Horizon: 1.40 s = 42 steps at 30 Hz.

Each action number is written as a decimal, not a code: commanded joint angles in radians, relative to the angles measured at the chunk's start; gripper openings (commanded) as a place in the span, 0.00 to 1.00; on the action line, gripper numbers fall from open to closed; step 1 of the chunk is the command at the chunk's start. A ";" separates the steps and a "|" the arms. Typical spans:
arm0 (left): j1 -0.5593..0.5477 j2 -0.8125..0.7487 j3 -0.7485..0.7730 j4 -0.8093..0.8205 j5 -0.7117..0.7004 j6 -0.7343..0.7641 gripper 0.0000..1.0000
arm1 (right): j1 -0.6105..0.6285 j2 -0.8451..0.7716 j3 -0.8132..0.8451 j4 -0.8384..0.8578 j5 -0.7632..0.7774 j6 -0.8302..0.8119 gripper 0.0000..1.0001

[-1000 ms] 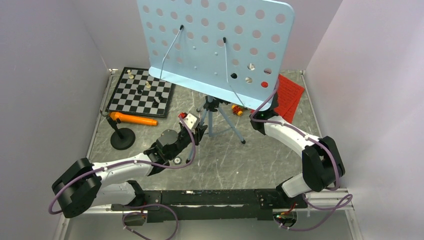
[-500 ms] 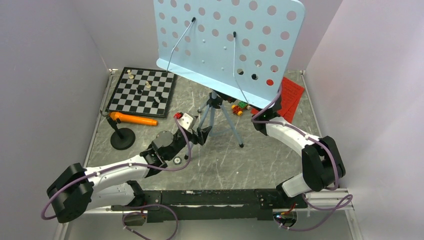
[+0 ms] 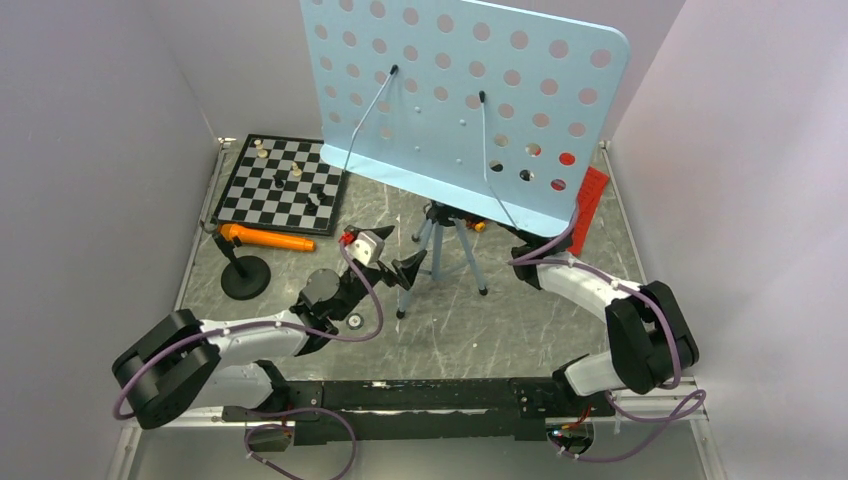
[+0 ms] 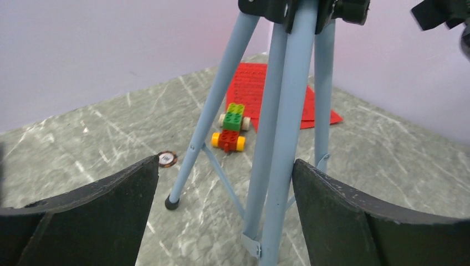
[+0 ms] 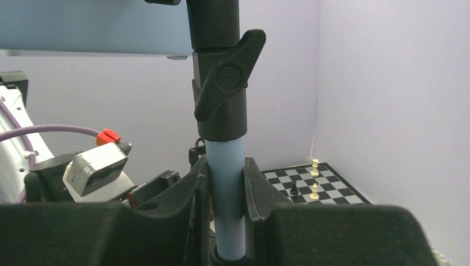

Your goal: Pack up the instrument practice props

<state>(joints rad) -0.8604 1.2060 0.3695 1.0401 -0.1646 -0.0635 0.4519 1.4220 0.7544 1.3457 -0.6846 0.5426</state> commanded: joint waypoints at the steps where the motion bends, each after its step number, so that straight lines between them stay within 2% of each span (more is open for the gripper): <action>1: 0.018 0.059 -0.021 0.279 0.117 0.002 0.95 | -0.015 0.002 -0.103 -0.111 -0.046 0.102 0.00; 4: 0.020 0.121 -0.014 0.373 0.177 -0.008 0.99 | -0.015 -0.023 -0.133 -0.121 -0.040 0.092 0.00; 8: 0.021 0.182 0.012 0.442 0.235 -0.024 0.99 | -0.016 -0.074 -0.167 -0.155 -0.029 0.073 0.00; 15: 0.022 0.247 0.106 0.409 0.321 0.003 0.99 | -0.015 -0.119 -0.208 -0.186 -0.034 0.067 0.00; 21: 0.022 0.293 0.161 0.398 0.405 -0.030 0.99 | -0.016 -0.188 -0.259 -0.249 -0.011 0.023 0.00; 31: 0.022 0.469 0.250 0.512 0.475 -0.119 0.99 | -0.016 -0.275 -0.311 -0.290 0.004 0.028 0.00; 38: 0.026 0.539 0.295 0.502 0.570 -0.147 0.99 | -0.016 -0.277 -0.301 -0.289 -0.011 0.041 0.00; 40: 0.030 0.557 0.313 0.490 0.607 -0.161 0.97 | -0.016 -0.272 -0.301 -0.283 -0.012 0.045 0.00; 42: 0.034 0.575 0.330 0.476 0.649 -0.171 0.90 | -0.016 -0.265 -0.299 -0.277 -0.013 0.049 0.00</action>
<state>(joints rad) -0.8295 1.7412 0.6453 1.5002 0.3847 -0.2024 0.4366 1.1130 0.5053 1.2995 -0.6521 0.5003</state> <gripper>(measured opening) 0.949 0.242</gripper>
